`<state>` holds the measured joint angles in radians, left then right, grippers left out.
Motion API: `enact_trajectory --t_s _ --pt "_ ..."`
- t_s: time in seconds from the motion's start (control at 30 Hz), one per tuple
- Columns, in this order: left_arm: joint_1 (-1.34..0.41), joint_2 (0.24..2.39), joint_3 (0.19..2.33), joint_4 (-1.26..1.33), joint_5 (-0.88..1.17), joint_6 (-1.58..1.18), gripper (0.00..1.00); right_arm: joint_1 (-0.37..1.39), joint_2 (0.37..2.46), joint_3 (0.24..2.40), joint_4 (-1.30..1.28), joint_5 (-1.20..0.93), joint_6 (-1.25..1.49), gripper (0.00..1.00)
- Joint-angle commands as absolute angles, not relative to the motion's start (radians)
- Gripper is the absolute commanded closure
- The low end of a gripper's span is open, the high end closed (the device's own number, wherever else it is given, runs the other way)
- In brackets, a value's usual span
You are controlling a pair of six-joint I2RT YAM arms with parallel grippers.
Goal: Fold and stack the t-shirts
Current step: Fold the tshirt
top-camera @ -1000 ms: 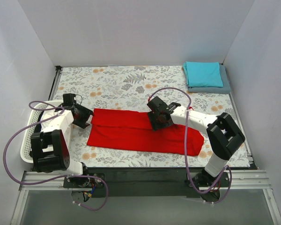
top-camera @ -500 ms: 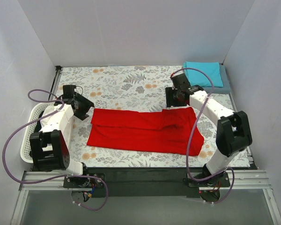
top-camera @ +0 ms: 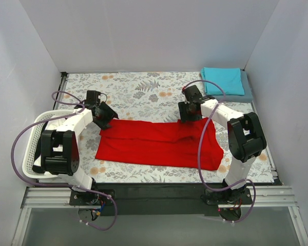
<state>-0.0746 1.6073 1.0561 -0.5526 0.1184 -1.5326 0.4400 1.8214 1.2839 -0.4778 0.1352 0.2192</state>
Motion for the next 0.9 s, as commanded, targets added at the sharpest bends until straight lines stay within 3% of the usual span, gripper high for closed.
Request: enact_trajectory --t_s 0.0,0.23,0.33,0.37,0.47,0.57,0.87 --pt "-0.083 1.614 1.091 -0.537 0.135 -1.525 0.44 0.44 1.775 1.255 -0.453 0.172 0.198 0.36" --pt "-0.087 1.637 1.085 -0.531 0.138 -1.528 0.45 0.425 1.73 1.181 -0.402 0.115 0.195 0.43" --pt "-0.089 1.643 1.081 -0.528 0.138 -1.529 0.45 0.413 1.723 1.163 -0.393 0.088 0.199 0.59" --pt "-0.09 1.643 1.08 -0.526 0.14 -1.528 0.45 0.411 1.72 1.158 -0.391 0.081 0.199 0.73" --pt "-0.092 1.647 1.075 -0.523 0.137 -1.531 0.45 0.41 1.692 1.147 -0.393 0.069 0.204 0.91" --pt "-0.092 1.654 1.072 -0.523 0.13 -1.536 0.45 0.41 1.637 1.137 -0.396 0.046 0.212 0.96" --pt "-0.092 1.683 1.062 -0.52 0.121 -1.548 0.45 0.423 1.465 0.999 -0.403 -0.11 0.255 0.98"
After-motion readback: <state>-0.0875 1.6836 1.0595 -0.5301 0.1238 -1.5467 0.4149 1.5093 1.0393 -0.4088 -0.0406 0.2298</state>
